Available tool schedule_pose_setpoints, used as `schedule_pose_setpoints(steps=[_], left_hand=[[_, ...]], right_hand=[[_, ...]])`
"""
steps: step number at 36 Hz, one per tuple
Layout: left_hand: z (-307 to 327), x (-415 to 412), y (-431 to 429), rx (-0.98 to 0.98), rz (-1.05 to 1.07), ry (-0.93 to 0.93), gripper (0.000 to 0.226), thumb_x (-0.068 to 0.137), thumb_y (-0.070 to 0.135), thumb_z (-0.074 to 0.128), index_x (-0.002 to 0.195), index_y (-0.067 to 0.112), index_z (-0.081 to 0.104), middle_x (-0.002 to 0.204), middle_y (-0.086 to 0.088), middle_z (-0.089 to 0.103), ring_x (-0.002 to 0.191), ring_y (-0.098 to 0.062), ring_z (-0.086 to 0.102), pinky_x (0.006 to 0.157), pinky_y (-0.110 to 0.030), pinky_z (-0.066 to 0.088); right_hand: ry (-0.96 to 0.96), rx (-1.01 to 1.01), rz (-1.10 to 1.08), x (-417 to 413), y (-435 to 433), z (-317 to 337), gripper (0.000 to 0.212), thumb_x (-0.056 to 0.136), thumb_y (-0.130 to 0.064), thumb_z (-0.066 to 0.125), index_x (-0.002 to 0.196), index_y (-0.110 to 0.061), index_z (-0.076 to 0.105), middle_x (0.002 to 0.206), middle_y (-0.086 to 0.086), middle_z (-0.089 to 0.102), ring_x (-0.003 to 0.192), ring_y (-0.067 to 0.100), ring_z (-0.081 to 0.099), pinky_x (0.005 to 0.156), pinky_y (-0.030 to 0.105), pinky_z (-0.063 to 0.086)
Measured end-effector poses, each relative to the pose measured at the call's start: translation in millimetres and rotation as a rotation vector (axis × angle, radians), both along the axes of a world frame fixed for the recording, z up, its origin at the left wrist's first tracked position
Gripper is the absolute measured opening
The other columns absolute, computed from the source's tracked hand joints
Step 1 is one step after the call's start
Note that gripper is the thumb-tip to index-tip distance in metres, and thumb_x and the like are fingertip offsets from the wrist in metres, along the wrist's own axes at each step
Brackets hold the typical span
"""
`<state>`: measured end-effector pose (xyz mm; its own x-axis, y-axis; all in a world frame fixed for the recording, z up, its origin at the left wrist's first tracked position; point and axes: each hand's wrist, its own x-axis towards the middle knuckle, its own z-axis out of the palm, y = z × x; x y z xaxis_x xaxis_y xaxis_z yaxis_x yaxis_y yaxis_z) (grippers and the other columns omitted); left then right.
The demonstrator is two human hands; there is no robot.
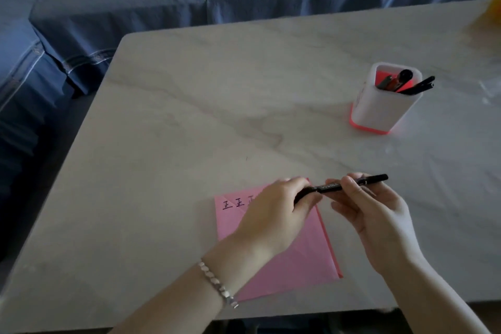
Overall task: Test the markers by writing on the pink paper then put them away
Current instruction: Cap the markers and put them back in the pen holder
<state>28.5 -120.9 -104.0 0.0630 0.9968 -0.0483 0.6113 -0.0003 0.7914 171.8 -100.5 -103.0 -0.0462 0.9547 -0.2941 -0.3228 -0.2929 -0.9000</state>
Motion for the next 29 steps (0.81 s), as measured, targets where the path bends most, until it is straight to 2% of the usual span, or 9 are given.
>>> schedule_pose_setpoints(steps=[3, 5, 8, 10, 15, 18, 21, 26, 29], left_hand=[[2.6, 7.0, 24.1, 0.038, -0.009, 0.044, 0.025, 0.093, 0.026, 0.049, 0.115, 0.017, 0.052, 0.104, -0.001, 0.048, 0.094, -0.013, 0.049, 0.081, -0.020, 0.039], [5.7, 8.3, 38.6, 0.018, 0.018, 0.084, 0.030, 0.092, 0.025, 0.048, 0.120, 0.017, 0.049, 0.109, 0.001, 0.045, 0.101, -0.013, 0.048, 0.088, -0.022, 0.038], [7.3, 6.4, 56.5, -0.012, 0.073, 0.062, 0.014, 0.089, 0.020, 0.052, 0.100, 0.016, 0.060, 0.094, 0.003, 0.055, 0.084, -0.010, 0.055, 0.073, -0.013, 0.038], [7.2, 4.8, 63.4, -0.073, 0.084, 0.033, 0.010, 0.088, 0.019, 0.051, 0.091, 0.017, 0.061, 0.079, 0.007, 0.058, 0.068, -0.006, 0.053, 0.061, -0.011, 0.038], [7.2, 2.6, 64.0, -0.223, 0.097, -0.066, 0.014, 0.085, 0.019, 0.048, 0.084, 0.021, 0.061, 0.084, 0.000, 0.068, 0.079, -0.016, 0.063, 0.069, -0.024, 0.047], [4.6, -2.5, 60.4, -0.237, 0.082, -0.041, 0.014, 0.085, 0.016, 0.048, 0.084, 0.020, 0.061, 0.083, 0.001, 0.067, 0.081, -0.014, 0.062, 0.076, -0.026, 0.046], [3.4, -9.4, 56.5, -0.265, 0.106, -0.098, 0.017, 0.086, 0.012, 0.050, 0.077, 0.021, 0.060, 0.077, -0.001, 0.066, 0.076, -0.017, 0.062, 0.081, -0.032, 0.049], [3.4, -16.5, 53.5, -0.246, 0.127, -0.128, 0.023, 0.088, 0.010, 0.050, 0.073, 0.026, 0.058, 0.071, 0.005, 0.065, 0.075, -0.016, 0.063, 0.084, -0.037, 0.050], [6.4, -16.1, 53.0, -0.234, 0.137, -0.138, 0.022, 0.089, 0.011, 0.051, 0.074, 0.025, 0.060, 0.071, 0.005, 0.065, 0.076, -0.016, 0.064, 0.083, -0.035, 0.050]], right_hand=[[-0.291, 0.323, -0.152, 11.4, 21.2, 12.7, 0.013, 0.084, -0.005, 0.062, 0.080, -0.018, 0.060, 0.069, -0.006, 0.071, 0.065, 0.010, 0.069, 0.060, 0.019, 0.055], [-0.488, 0.572, -0.232, 26.1, 40.6, 23.7, 0.015, 0.082, -0.020, 0.065, 0.082, -0.034, 0.060, 0.072, -0.007, 0.068, 0.068, 0.012, 0.068, 0.068, 0.025, 0.055], [-0.625, 0.794, -0.356, 50.0, 74.6, 44.5, 0.020, 0.082, -0.027, 0.064, 0.088, -0.045, 0.057, 0.087, 0.006, 0.062, 0.080, 0.031, 0.065, 0.074, 0.040, 0.053], [-0.637, 0.861, -0.435, 61.5, 98.3, 58.0, 0.027, 0.083, -0.019, 0.063, 0.088, -0.044, 0.053, 0.088, -0.005, 0.060, 0.081, 0.029, 0.065, 0.077, 0.042, 0.054], [-0.798, 0.787, -0.470, 69.4, 149.8, 55.9, 0.029, 0.083, -0.012, 0.058, 0.081, -0.038, 0.047, 0.094, 0.010, 0.062, 0.082, 0.024, 0.066, 0.075, 0.031, 0.055], [-0.949, 0.612, -0.289, 63.2, 172.1, 36.5, 0.008, 0.088, -0.013, 0.050, 0.088, -0.017, 0.058, 0.099, 0.017, 0.064, 0.087, 0.025, 0.061, 0.071, 0.023, 0.043], [-1.049, 0.509, -0.180, 56.1, 180.4, 29.3, 0.026, 0.094, -0.019, 0.042, 0.098, -0.004, 0.062, 0.104, 0.019, 0.061, 0.091, 0.025, 0.053, 0.072, 0.023, 0.032], [-1.159, 0.489, -0.144, 54.5, 180.7, 31.1, 0.028, 0.094, -0.014, 0.044, 0.115, -0.006, 0.059, 0.119, 0.013, 0.053, 0.108, 0.028, 0.050, 0.084, 0.025, 0.035], [-1.281, 0.513, -0.193, 58.2, 177.7, 32.1, 0.031, 0.088, -0.017, 0.054, 0.119, -0.018, 0.058, 0.112, 0.009, 0.060, 0.110, 0.026, 0.050, 0.080, 0.031, 0.038]])
